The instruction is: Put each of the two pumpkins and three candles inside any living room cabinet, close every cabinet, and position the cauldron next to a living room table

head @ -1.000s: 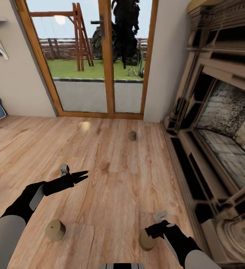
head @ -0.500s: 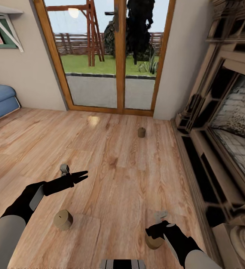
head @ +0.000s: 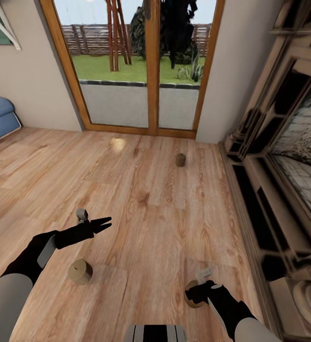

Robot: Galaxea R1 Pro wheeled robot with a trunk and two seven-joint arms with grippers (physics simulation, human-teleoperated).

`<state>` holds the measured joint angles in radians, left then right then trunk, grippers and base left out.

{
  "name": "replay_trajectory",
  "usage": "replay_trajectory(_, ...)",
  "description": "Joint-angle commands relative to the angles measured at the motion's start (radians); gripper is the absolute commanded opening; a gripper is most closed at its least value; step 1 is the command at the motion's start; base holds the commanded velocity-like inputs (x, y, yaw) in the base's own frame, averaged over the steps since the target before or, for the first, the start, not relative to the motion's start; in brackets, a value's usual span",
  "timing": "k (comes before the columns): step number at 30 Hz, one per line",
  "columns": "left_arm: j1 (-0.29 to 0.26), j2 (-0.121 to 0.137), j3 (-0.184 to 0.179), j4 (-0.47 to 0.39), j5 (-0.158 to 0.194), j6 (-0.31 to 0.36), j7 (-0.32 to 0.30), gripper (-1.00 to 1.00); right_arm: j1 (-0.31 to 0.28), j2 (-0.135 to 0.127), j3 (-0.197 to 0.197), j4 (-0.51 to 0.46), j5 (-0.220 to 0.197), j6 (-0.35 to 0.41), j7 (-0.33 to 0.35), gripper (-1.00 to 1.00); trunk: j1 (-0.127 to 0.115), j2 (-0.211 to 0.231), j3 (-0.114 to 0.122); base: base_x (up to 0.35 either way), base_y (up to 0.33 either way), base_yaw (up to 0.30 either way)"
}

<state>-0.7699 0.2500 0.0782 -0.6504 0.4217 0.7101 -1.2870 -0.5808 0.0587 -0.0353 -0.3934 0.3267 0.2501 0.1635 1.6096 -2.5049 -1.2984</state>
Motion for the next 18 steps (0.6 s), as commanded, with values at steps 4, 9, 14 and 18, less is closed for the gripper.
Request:
replay_trajectory(4, 0.000, 0.000, 0.000, 0.000, 0.000, 0.000, 0.000, 1.00, 0.000, 0.000, 0.000, -0.001, 0.000, -0.001, -0.004, 1.00, 0.002, -0.001, -0.016, 0.000, 0.000, 0.000)
replay_trajectory(9, 0.000, 0.000, 0.000, 0.000, 0.000, 0.000, 0.000, 1.00, -0.001, -0.002, -0.001, -0.002, 0.000, -0.004, -0.005, 1.00, 0.002, -0.001, -0.019, 0.000, 0.000, 0.000)
replay_trajectory(14, 0.000, 0.000, 0.000, 0.000, 0.000, 0.000, 0.000, 1.00, -0.001, -0.004, -0.002, -0.003, 0.000, -0.005, -0.005, 1.00, 0.003, -0.002, -0.027, 0.000, 0.000, 0.000)
replay_trajectory(18, 0.000, 0.000, 0.000, 0.000, 0.000, 0.000, 0.000, 1.00, -0.001, -0.005, -0.002, -0.013, 0.000, -0.005, -0.005, 1.00, 0.005, -0.003, -0.043, 0.000, 0.000, 0.000)
